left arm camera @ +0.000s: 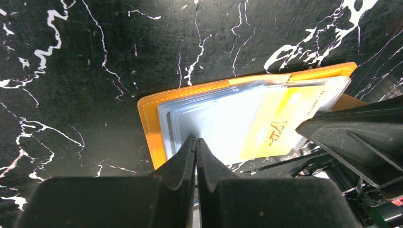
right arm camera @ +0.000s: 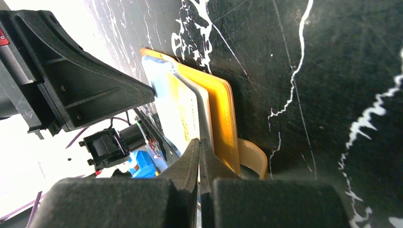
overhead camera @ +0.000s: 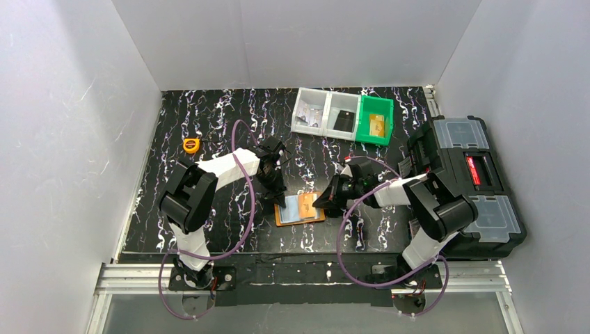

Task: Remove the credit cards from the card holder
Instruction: Remove the credit card from the card holder.

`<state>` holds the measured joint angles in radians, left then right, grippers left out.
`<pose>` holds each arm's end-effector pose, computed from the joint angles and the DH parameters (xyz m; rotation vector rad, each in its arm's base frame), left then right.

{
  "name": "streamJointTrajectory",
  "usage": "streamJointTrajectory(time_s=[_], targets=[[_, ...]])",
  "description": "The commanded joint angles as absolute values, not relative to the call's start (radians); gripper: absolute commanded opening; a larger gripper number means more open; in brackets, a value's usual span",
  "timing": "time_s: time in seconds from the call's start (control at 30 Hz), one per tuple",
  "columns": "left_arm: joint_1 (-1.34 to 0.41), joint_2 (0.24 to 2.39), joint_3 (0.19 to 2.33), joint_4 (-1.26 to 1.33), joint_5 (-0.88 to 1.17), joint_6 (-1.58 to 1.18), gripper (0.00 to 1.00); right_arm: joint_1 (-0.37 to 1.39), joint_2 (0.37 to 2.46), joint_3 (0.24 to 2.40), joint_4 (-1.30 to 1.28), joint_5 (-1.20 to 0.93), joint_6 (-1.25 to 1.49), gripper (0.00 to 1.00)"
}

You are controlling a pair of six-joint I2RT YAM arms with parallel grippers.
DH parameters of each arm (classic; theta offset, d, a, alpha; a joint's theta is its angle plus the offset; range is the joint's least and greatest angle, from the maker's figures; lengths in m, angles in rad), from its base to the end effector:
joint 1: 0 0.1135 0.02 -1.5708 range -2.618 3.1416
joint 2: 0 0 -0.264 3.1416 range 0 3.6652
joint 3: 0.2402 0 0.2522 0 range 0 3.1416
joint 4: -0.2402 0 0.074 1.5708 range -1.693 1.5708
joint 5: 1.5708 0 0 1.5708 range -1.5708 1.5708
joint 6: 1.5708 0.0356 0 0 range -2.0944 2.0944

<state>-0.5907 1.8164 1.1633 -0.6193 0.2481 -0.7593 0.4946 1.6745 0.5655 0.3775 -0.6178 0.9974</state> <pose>0.2834 -0.2006 0.1647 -0.1971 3.0032 -0.5756 0.2427 0.1543 0.1147 0.2857 2.5871 1.3842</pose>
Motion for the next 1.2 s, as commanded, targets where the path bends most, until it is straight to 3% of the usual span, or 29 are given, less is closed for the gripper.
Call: streamJointTrajectory(time_s=[0.0,0.53,0.6,0.7,0.83,1.17], targets=[[-0.584,1.862,1.100,-0.723,0.102,-0.711,0.00,0.476,1.622,0.557,0.302,-0.584,0.944,0.01],[-0.586,1.793,1.190,-0.752,0.134,-0.699,0.01,0.462,1.508,0.610,0.168,-0.600,0.914,0.01],[-0.585,1.779,1.229,-0.774,0.135,-0.692,0.07,0.462,1.505,0.622,0.167,-0.618,0.923,0.01],[-0.586,1.750,1.281,-0.805,0.137,-0.686,0.28,0.460,1.503,0.645,0.170,-0.651,0.943,0.01],[-0.584,1.710,1.346,-0.841,0.150,-0.677,0.45,0.460,1.485,0.677,0.176,-0.687,0.973,0.01],[-0.489,1.575,1.297,-0.722,0.415,-0.707,0.67,0.442,1.438,0.728,0.241,-0.784,1.092,0.01]])
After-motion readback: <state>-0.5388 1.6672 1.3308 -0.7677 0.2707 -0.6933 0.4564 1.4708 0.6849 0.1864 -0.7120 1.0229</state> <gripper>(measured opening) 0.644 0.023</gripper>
